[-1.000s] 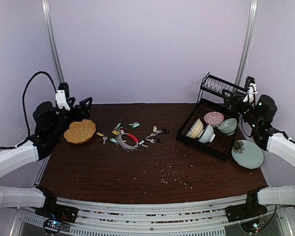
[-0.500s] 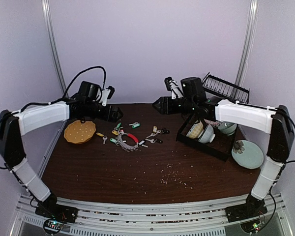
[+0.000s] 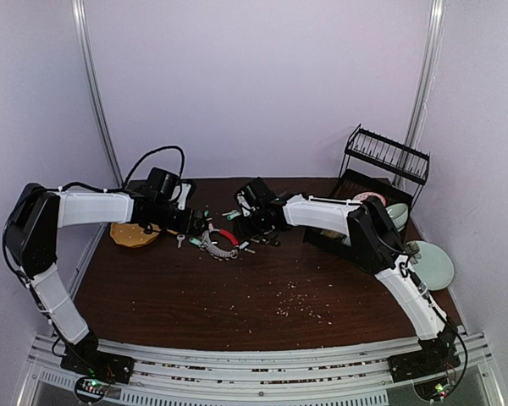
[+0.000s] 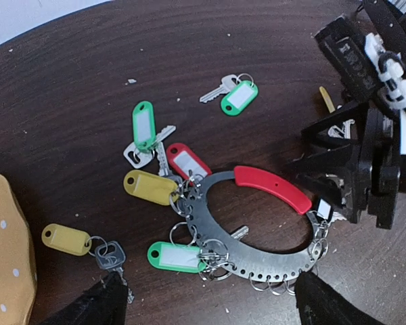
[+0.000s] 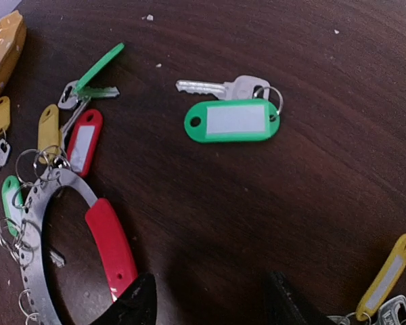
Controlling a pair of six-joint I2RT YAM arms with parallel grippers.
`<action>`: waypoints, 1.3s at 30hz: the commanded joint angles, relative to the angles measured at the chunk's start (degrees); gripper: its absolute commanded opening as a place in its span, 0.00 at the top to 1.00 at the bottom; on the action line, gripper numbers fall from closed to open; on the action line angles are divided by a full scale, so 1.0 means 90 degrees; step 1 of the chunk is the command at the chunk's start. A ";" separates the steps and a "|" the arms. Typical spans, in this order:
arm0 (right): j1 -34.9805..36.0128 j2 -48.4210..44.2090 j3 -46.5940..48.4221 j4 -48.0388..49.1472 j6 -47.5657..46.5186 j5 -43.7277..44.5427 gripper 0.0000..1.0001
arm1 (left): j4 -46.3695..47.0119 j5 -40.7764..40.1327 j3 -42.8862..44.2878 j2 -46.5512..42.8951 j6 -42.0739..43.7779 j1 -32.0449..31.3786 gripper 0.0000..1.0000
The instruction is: Put the keys on the keyring
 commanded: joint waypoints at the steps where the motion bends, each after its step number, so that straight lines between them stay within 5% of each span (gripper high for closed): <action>1: 0.0272 0.0237 0.0574 -0.0499 -0.0405 0.0356 0.43 | 0.1060 -0.0007 -0.0467 -0.0481 -0.0256 0.0056 0.11; 11: 0.0536 0.0526 0.0600 -0.0596 -0.0825 0.0874 0.45 | 0.1171 0.0405 -0.0832 -0.1009 -0.0150 0.0064 0.11; 21: 0.0830 0.0786 0.0831 -0.1487 -0.1469 0.1101 0.71 | 0.0976 0.0274 -0.1234 -0.1740 -0.0112 0.0065 0.11; 32: 0.1494 -0.1478 -0.3223 -0.0926 -0.2418 0.1501 0.84 | 0.0750 0.0116 -0.2016 -0.2737 -0.0266 0.0062 0.11; 39: 0.1838 -0.3144 -0.5597 -0.0164 -0.3291 0.0611 0.83 | 0.0506 0.0171 -0.1930 -0.2538 -0.0274 0.0056 0.12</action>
